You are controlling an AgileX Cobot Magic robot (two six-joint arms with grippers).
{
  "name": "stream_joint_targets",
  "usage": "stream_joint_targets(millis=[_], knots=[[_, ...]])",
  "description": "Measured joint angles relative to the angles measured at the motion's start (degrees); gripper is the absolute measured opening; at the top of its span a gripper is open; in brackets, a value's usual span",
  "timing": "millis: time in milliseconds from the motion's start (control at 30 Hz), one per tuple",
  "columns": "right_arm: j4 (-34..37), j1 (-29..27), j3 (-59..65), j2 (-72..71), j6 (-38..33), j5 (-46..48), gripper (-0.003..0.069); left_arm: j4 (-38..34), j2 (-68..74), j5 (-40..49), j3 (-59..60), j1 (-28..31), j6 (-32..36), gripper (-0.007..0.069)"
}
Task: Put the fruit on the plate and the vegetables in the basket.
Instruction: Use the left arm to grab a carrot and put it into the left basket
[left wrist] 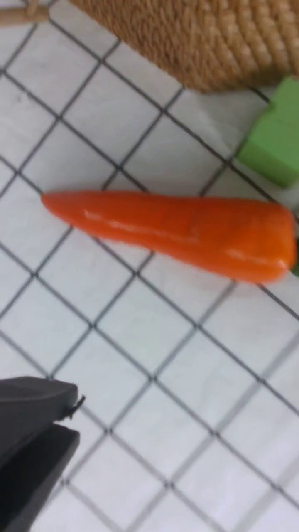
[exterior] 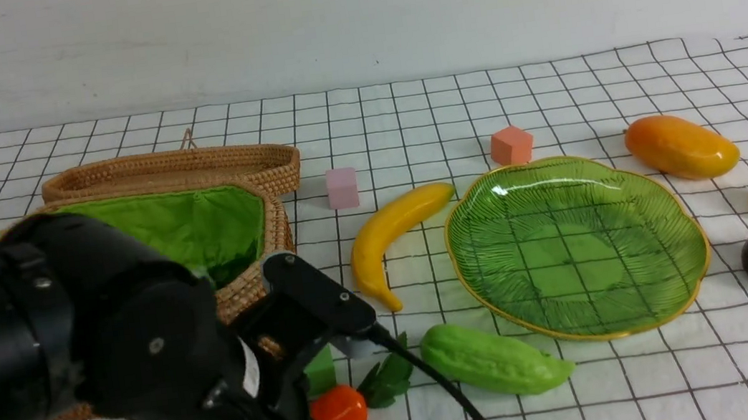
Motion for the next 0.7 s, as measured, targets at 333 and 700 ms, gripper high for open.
stream_joint_targets(millis=[333,700], knots=[[2.80,0.00,0.00,0.00,0.04,1.28,0.0141,13.49,12.57,-8.33,0.00,0.00,-4.20,0.0485],[3.23,0.00,0.00,0.00,1.38,3.63,0.0141,20.98,18.45,-10.80,-0.12,-0.12,-13.45,0.0257]])
